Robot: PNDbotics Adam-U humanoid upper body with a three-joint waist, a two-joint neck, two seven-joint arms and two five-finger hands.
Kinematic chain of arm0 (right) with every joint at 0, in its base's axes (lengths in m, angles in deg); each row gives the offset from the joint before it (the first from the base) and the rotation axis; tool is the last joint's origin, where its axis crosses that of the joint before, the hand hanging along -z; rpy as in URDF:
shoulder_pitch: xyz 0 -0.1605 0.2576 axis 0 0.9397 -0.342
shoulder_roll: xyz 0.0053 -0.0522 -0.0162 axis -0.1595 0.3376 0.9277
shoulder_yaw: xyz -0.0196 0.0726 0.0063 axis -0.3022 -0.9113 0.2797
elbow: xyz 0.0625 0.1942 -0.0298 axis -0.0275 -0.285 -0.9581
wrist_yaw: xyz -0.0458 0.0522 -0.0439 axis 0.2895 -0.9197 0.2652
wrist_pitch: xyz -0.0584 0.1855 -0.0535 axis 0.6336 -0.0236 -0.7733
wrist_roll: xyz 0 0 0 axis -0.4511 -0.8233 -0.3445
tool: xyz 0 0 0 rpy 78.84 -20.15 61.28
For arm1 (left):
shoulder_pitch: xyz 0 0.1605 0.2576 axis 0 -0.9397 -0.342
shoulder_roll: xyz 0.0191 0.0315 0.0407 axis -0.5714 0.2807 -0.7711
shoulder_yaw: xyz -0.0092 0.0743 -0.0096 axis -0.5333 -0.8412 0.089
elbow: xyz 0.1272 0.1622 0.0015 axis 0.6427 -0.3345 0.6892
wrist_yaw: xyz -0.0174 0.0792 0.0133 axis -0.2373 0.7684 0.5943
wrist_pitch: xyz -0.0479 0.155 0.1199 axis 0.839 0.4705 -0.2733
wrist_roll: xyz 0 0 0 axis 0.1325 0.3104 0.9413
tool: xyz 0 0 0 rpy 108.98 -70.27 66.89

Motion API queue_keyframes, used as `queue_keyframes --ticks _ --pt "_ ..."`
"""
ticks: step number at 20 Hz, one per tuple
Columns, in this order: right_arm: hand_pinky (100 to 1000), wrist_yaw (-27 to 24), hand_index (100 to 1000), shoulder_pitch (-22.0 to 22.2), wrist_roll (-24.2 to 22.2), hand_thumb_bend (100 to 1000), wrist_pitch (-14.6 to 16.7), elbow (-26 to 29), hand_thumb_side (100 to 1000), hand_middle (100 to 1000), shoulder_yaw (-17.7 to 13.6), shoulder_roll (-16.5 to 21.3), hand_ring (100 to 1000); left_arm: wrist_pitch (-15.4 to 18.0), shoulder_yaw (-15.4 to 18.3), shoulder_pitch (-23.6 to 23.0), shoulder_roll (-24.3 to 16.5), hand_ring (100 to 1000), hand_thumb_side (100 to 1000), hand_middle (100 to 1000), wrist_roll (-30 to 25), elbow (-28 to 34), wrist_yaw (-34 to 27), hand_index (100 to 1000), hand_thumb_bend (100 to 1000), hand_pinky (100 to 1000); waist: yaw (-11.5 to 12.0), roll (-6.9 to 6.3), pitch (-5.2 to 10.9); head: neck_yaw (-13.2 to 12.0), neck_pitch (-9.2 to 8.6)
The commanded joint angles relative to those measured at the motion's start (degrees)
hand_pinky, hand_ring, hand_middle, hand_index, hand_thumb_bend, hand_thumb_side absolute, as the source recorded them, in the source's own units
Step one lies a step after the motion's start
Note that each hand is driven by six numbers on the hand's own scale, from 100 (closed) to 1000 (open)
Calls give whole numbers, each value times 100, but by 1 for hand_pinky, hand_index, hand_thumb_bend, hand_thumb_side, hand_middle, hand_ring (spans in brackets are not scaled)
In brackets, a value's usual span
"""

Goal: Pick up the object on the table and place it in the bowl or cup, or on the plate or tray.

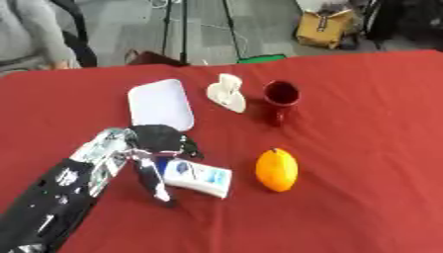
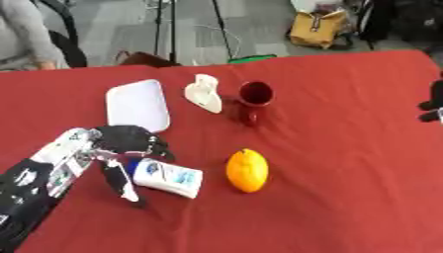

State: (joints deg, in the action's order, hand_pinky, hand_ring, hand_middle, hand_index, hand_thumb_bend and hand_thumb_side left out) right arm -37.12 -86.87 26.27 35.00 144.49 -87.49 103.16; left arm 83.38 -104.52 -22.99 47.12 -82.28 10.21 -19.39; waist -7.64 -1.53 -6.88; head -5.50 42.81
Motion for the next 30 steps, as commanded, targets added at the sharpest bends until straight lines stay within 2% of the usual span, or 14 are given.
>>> queue_keyframes --ticks 1,4,5,6,10,12,15,16,18,23,25,27,28,30 --pt "517 -17 871 -51 -6 508 8 60 695 800 -16 55 572 -142 134 -26 16 455 145 509 171 -84 -101 873 353 579 7 31 36 11 -32" --pt "517 -13 872 -49 -6 509 9 59 695 801 -18 52 573 -360 241 -85 17 427 199 483 -132 -91 -722 874 283 573 19 34 35 20 -30" --pt "517 -12 872 -48 -6 508 9 58 695 801 -18 52 573 -428 258 -88 4 419 285 476 -346 -87 -976 876 223 573 21 35 35 22 -29" --pt "518 -12 872 -47 -8 508 8 57 695 801 -17 53 573 -480 246 -74 -30 423 335 480 -713 -134 -1359 882 215 579 23 36 38 23 -26" --pt "518 -10 872 -39 -9 509 9 54 696 801 -18 63 574 -750 162 122 -308 476 498 531 -2181 -24 -2791 900 265 613 22 33 49 27 -18" --pt "518 -10 872 -39 -11 509 9 53 696 801 -15 66 574 -837 21 214 -459 501 569 555 -2395 61 -3124 906 344 626 15 27 52 21 -15" --pt "518 -11 872 -42 -14 509 9 50 696 801 -13 68 574 -865 -113 292 -564 503 574 557 -2454 91 -3274 906 350 628 11 23 53 21 -15" --pt "518 -11 872 -42 -16 509 10 50 696 801 -12 69 574 -874 -134 325 -585 469 509 521 -2458 84 -3252 892 313 614 8 22 52 27 -13" --pt "518 -10 872 -43 -16 509 10 50 696 801 -12 71 575 -879 -150 358 -591 452 475 503 -2461 57 -3181 885 302 605 3 22 50 30 -9" --pt "518 -12 872 -46 -19 509 11 51 696 802 -9 73 575 -827 -168 389 -552 442 440 492 -2462 -6 -2953 878 303 602 -9 21 50 31 -8" --pt "518 -14 872 -47 -16 509 10 49 696 802 -11 70 575 -810 -139 409 -537 400 339 456 -2462 10 -2872 854 238 574 -12 20 52 33 -12" --pt "518 -15 872 -47 -12 508 11 50 697 802 -14 70 576 -881 18 420 -521 392 314 449 -2462 91 -2865 848 188 567 -8 23 55 41 -17" --pt "518 -18 872 -43 -10 508 8 47 697 802 -18 66 576 -971 170 392 -490 372 296 432 -2414 128 -2918 844 105 558 1 28 54 53 -21" --pt "518 -15 872 -39 -6 507 8 46 697 802 -24 62 576 -1204 473 324 -429 361 302 423 -2301 176 -3088 847 100 556 11 32 52 63 -26"
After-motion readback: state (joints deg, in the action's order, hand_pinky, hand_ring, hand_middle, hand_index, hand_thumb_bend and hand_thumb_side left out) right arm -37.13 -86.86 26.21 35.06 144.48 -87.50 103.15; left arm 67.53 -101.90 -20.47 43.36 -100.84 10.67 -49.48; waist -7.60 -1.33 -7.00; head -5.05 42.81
